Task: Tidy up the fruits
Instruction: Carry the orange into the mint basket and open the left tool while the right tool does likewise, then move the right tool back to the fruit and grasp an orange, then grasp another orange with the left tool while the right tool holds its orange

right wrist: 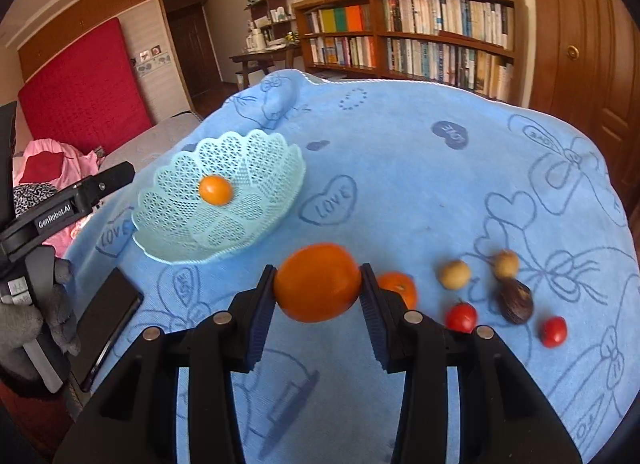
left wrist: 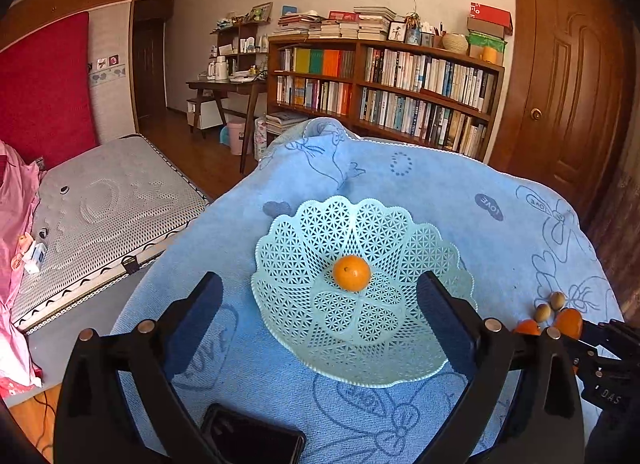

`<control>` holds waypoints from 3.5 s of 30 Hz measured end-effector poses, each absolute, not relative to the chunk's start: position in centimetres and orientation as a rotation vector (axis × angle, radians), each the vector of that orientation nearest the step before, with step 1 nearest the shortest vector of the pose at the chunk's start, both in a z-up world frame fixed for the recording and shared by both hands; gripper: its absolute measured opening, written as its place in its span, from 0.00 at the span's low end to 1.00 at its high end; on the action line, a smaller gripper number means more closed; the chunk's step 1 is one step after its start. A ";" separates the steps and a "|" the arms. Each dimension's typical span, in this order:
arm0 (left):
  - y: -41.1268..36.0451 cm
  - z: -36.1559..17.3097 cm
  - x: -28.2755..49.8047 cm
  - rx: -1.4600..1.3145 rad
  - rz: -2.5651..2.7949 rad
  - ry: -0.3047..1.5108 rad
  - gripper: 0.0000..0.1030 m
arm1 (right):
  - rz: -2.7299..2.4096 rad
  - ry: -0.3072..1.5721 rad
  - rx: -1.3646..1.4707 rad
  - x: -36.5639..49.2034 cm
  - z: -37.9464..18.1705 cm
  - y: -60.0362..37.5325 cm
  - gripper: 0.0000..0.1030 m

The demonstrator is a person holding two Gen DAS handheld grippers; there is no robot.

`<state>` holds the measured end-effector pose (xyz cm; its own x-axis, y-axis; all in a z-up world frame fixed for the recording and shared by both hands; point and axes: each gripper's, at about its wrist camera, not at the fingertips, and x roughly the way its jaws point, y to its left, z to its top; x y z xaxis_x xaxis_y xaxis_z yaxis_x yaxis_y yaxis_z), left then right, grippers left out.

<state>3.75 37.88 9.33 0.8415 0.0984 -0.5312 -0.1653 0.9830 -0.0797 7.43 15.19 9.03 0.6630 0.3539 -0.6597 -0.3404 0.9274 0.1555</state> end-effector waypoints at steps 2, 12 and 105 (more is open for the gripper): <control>38.1 9.7 3.6 -0.125 0.147 0.546 0.97 | 0.434 0.759 0.029 8.6 9.3 17.2 0.41; 39.3 9.9 3.7 -0.165 0.161 0.548 0.97 | 0.539 0.811 0.037 12.8 8.7 23.7 0.42; 16.7 3.1 8.7 0.086 -0.224 0.751 0.96 | 0.078 0.835 0.124 5.1 1.4 1.6 0.38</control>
<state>8.69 16.75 3.06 0.7083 -0.1711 -0.6849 0.2326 0.9726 -0.0024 5.09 1.56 1.44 0.6687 0.1176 -0.7342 -0.0198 0.9899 0.1405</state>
